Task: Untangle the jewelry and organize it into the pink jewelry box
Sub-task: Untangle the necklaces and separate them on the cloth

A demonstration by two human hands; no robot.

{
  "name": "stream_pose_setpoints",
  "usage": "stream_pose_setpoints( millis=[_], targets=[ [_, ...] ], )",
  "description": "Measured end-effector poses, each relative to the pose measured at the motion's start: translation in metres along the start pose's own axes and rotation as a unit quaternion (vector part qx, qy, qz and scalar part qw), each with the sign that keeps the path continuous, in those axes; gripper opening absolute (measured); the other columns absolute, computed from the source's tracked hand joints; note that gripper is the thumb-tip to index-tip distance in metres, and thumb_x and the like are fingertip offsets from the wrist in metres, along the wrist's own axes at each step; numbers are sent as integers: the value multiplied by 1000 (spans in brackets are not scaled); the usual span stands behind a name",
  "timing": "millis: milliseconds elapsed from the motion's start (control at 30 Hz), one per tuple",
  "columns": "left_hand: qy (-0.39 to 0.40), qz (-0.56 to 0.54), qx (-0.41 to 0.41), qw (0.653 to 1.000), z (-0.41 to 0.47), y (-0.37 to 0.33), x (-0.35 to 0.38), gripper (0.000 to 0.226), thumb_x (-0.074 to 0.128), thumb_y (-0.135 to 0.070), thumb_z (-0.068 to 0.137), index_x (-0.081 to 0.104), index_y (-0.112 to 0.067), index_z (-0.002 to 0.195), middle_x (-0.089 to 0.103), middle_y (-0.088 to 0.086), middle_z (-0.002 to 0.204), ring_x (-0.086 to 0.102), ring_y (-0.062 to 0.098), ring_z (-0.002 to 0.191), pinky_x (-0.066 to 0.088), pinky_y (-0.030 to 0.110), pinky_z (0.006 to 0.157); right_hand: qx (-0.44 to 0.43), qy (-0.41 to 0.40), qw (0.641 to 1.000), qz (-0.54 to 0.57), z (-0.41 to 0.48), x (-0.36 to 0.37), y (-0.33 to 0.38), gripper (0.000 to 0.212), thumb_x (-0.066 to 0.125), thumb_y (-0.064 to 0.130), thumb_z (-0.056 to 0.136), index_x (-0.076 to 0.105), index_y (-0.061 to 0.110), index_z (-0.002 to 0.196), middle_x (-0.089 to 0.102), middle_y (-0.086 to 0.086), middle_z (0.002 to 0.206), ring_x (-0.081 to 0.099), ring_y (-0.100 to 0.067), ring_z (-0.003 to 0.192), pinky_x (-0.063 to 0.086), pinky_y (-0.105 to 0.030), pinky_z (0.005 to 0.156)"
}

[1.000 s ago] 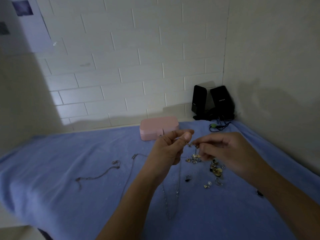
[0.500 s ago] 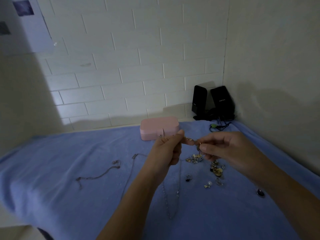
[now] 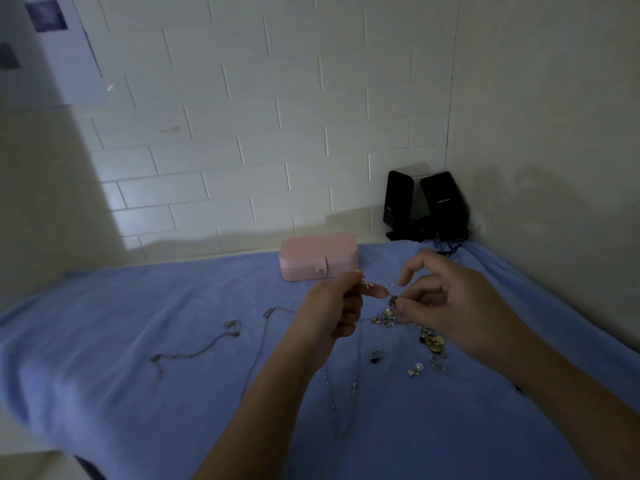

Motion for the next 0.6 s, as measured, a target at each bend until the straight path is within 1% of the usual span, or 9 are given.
stream_pose_setpoints(
  millis=[67,167,267,333,400,533,600],
  targets=[
    [-6,6,-4,1000,0,0,0,42,37,-25,99,68,-8,75,18,-4,55,13,7,46,12,18,40,-23,0,1000,-12,0,1,0,17,65,2,84,62,19,88,72,-2,72,70,-12,69,57,-40,75],
    [-17,11,-14,1000,0,1,0,40,39,-26,98,68,-7,77,19,-4,54,14,8,45,13,17,39,-32,3,999,-20,0,3,-1,23,64,2,85,70,24,90,72,1,74,70,-10,70,58,-33,73],
    [-15,20,-20,999,1,2,0,41,40,-27,98,69,-7,77,20,-5,53,14,7,44,14,17,38,-49,-13,998,-48,0,3,-5,25,67,2,83,72,26,89,74,5,77,69,-1,71,56,-20,71],
    [-14,27,-21,999,1,2,0,42,41,-29,98,71,-7,78,20,-5,53,14,8,44,14,17,38,-61,-23,995,-76,1,2,-7,21,69,3,82,74,21,92,73,7,81,67,2,73,54,-14,70],
    [-11,31,-18,999,1,3,0,42,41,-29,98,72,-7,79,20,-5,54,15,8,45,14,17,39,-80,-31,991,-104,1,1,-9,18,70,4,81,75,16,92,73,8,80,67,2,76,53,-13,71],
    [-5,31,-15,999,1,3,0,42,41,-30,98,73,-8,80,20,-5,53,15,7,45,14,18,39,-120,-35,982,-141,2,1,-10,13,73,5,78,76,13,87,68,16,73,65,3,80,51,-10,71],
    [-5,29,-15,999,2,4,1,43,41,-30,98,73,-9,79,20,-5,52,15,7,44,14,17,39,-138,-38,978,-154,3,1,-11,11,75,5,77,75,11,85,69,11,74,64,1,82,51,-10,71]
  ],
)
Point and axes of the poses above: each hand's wrist, its own z-axis towards the middle knuckle, its own x-axis out of the palm, y = z × x, the point moved 2 cm from there along z, towards the middle knuckle
